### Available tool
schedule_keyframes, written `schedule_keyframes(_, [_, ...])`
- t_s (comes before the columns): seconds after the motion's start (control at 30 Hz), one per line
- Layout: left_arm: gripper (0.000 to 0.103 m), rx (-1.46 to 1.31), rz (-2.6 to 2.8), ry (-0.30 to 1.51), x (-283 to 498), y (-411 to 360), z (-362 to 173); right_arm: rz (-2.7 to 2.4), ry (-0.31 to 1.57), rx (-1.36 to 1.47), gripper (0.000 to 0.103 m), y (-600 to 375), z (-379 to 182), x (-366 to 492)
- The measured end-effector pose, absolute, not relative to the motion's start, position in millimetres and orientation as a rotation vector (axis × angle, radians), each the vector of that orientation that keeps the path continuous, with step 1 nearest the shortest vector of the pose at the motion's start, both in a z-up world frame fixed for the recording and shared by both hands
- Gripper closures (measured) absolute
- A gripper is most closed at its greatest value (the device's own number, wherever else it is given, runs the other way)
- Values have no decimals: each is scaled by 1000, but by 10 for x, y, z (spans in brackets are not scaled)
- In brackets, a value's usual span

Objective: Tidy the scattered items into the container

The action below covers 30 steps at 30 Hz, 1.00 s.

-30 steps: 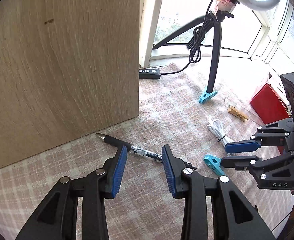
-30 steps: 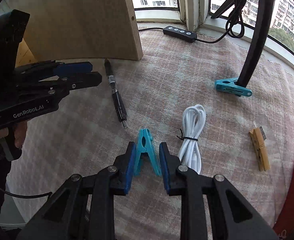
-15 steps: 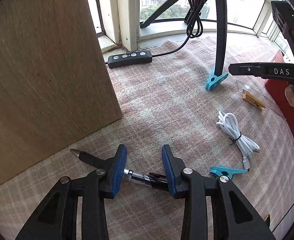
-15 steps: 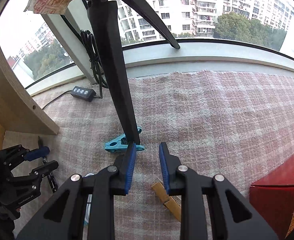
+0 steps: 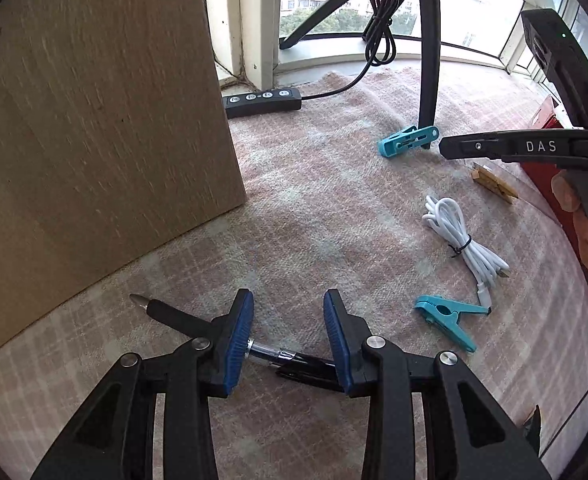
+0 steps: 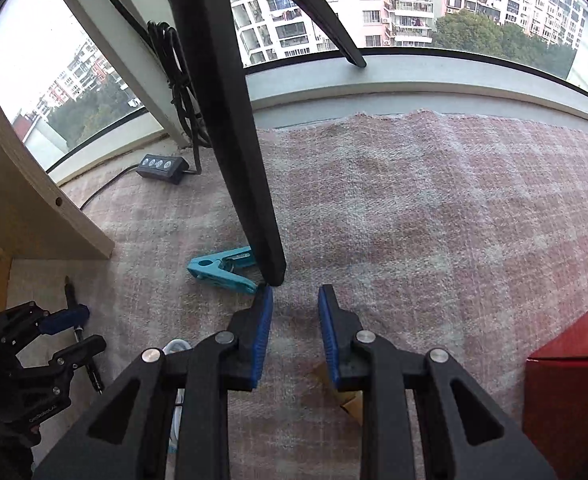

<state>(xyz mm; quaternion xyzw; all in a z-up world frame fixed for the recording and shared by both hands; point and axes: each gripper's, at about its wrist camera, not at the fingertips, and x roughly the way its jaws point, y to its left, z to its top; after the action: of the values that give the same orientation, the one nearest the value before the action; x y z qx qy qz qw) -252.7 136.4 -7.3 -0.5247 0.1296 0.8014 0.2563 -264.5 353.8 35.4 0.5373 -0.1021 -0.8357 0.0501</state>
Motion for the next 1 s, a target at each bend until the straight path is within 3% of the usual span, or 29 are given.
schedule_keyframes(0.17, [69,-1423,2165,363,-2454,1214,-50,-2544,-299,1550,79,3442,629,-2479])
schedule_keyframes(0.33, [69,-1431,2141,352,-2337,1224,-34,-2536,-162,1453,79,3123,790,-2592])
schedule_keyframes(0.57, [70,-1465,2052,322,-2121,1115,-1,-2530,41,1513,79,2926,545,-2777])
schedule_keyframes(0.8, [70,-1387,2238,225,-2234,695,293,-2403,77,1559,79,2916,359,-2374])
schedule_keyframes(1.0, [70,-1498,2300,181,-2702,602,55,-2320,48,1614,79,2758,316,-2204])
